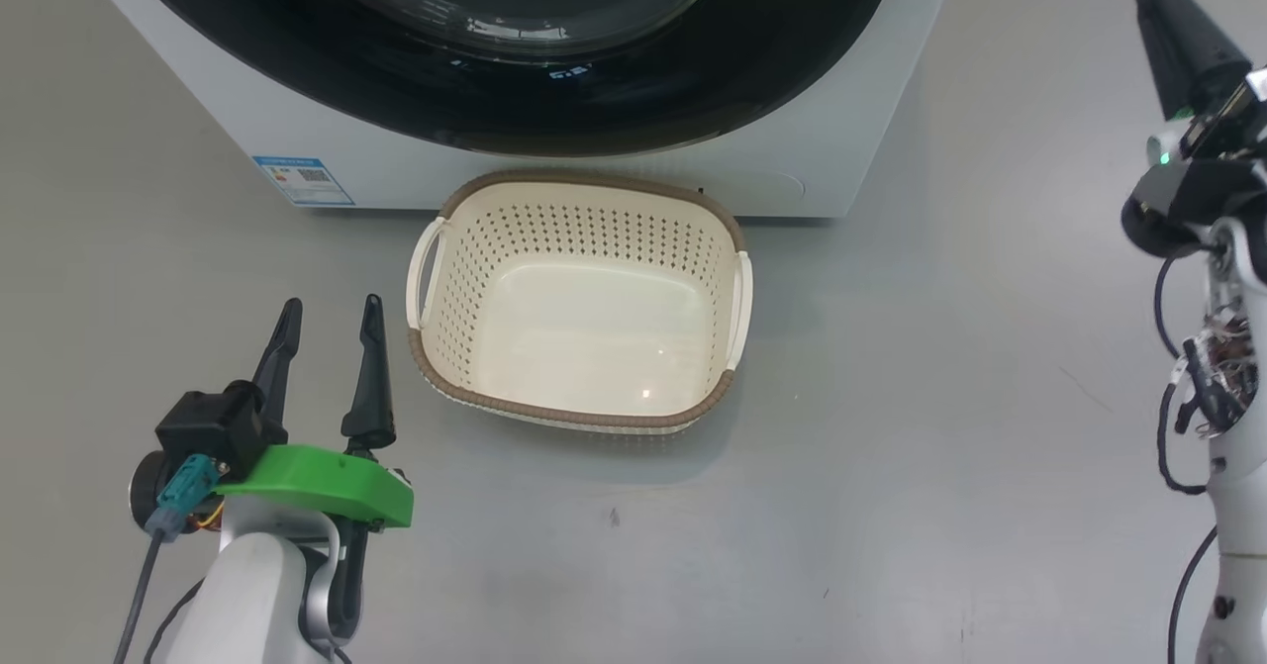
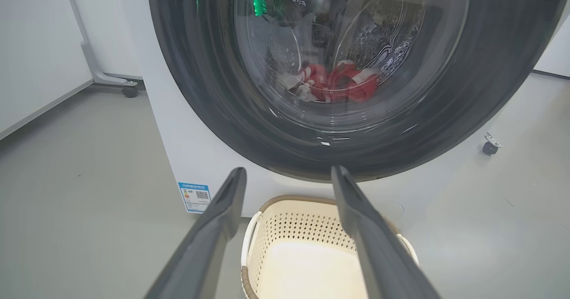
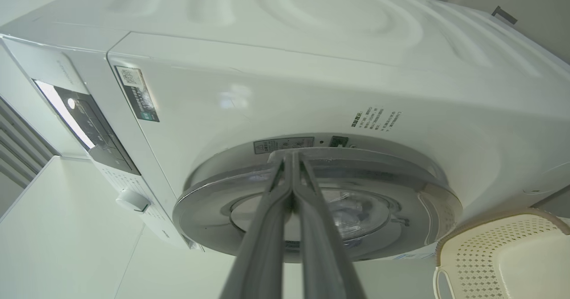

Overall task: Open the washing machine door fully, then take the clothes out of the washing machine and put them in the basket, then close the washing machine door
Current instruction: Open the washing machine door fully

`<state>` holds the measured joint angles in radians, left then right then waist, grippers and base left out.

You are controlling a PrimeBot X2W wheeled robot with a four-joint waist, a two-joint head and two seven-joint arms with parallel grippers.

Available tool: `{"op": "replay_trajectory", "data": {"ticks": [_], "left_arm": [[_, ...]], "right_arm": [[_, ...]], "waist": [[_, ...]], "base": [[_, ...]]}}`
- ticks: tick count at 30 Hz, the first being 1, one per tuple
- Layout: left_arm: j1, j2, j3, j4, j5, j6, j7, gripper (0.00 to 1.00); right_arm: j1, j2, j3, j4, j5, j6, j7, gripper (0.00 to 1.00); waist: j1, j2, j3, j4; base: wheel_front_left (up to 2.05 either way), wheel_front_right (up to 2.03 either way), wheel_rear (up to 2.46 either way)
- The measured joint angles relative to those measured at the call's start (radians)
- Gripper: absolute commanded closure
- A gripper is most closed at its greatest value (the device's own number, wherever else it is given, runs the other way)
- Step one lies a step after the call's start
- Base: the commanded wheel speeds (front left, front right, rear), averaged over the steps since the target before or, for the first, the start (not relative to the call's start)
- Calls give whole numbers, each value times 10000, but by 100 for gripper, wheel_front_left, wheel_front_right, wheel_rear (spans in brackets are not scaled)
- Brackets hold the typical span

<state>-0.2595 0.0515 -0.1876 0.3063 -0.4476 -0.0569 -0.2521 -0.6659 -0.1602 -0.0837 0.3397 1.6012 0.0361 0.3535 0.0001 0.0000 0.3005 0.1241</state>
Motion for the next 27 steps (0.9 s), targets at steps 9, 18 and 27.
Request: {"op": "replay_trajectory", "data": {"ticks": [9,18,27], "left_arm": [[-340,-92,-222,-6,15,-102,0,0],[-721,-155,-399,-50,38,-194,0,0],[-961,-211,-683,-35,38,-290,0,0]], "right_arm": [[-1220,-594,343,-33,-117,-430,663,100],[-2319,-1116,518,215,-253,-1009,1143,100],[-3105,-1605,938,550,-619,-1218,1674,100]], "waist": [[0,0,663,482],[1,0,1261,984],[0,0,1635,1568]], "base": [[0,0,0],[0,0,0],[0,0,0]]}}
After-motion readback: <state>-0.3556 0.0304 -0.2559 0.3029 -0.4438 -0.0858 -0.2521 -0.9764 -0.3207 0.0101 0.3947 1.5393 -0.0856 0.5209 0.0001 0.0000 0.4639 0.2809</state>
